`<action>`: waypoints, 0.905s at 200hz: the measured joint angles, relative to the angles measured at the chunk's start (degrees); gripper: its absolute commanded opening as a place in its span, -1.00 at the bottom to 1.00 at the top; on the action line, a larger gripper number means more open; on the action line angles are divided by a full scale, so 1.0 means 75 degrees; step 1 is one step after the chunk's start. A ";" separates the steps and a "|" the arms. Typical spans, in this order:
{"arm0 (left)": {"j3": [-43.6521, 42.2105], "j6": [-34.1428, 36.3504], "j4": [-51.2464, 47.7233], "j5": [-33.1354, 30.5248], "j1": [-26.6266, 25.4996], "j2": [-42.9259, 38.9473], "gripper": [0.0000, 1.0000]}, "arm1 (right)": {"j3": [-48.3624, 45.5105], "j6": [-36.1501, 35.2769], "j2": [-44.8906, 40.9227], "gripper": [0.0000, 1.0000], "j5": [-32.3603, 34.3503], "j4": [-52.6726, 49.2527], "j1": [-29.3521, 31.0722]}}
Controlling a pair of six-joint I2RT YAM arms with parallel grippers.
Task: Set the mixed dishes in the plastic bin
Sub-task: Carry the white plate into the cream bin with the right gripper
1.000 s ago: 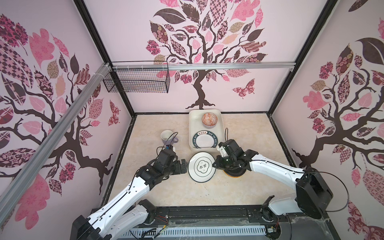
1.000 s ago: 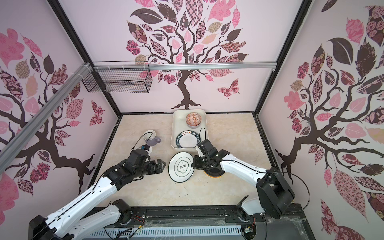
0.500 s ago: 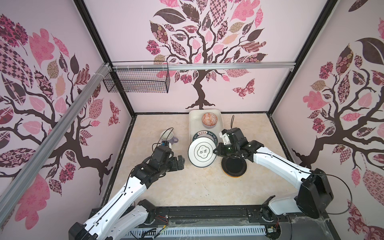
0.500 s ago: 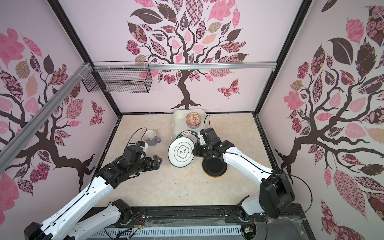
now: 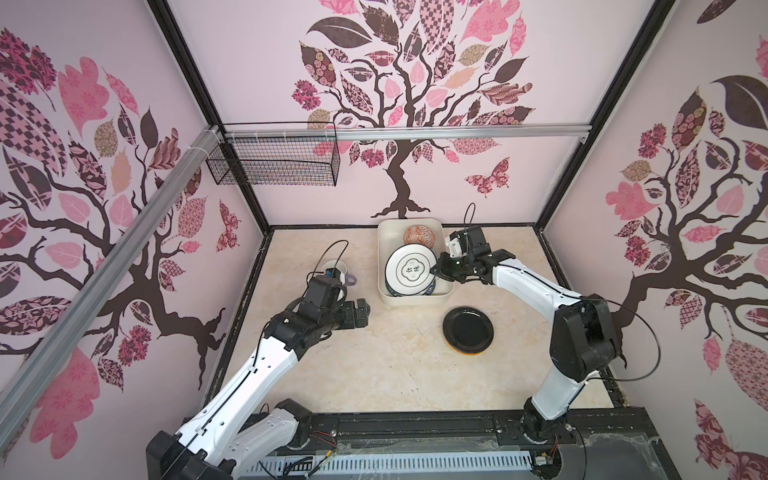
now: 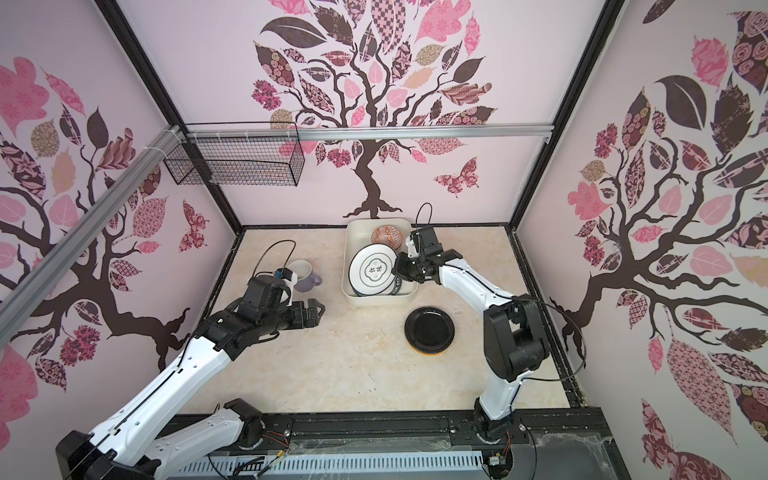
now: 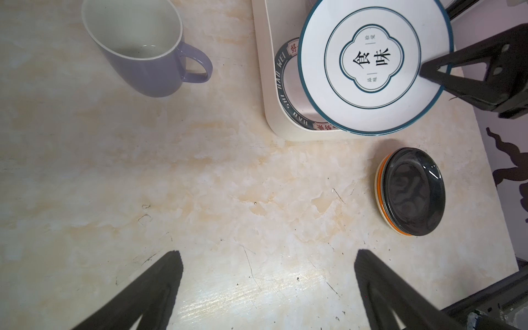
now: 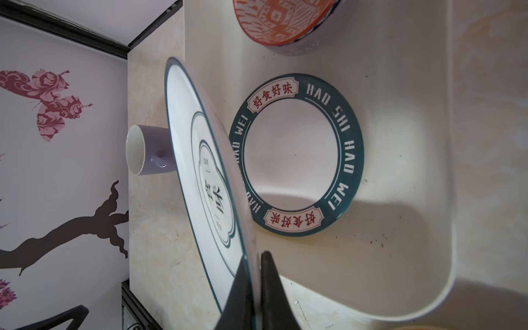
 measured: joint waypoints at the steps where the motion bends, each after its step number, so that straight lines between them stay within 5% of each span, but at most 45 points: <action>1: 0.0000 0.0003 -0.0003 0.0000 0.0003 0.0006 0.96 | 0.0006 0.0000 0.0017 -0.94 -0.0003 0.0000 -0.0006; 128: 0.0000 0.0315 0.0172 0.0609 0.0644 0.0446 0.96 | 0.0627 -0.0058 0.1775 -0.92 -0.0213 0.0262 -0.0154; 181: 0.0000 0.0332 0.0239 0.0729 0.0647 0.0449 0.96 | 0.1003 -0.0172 0.2122 -0.72 -0.0239 0.0131 -0.0181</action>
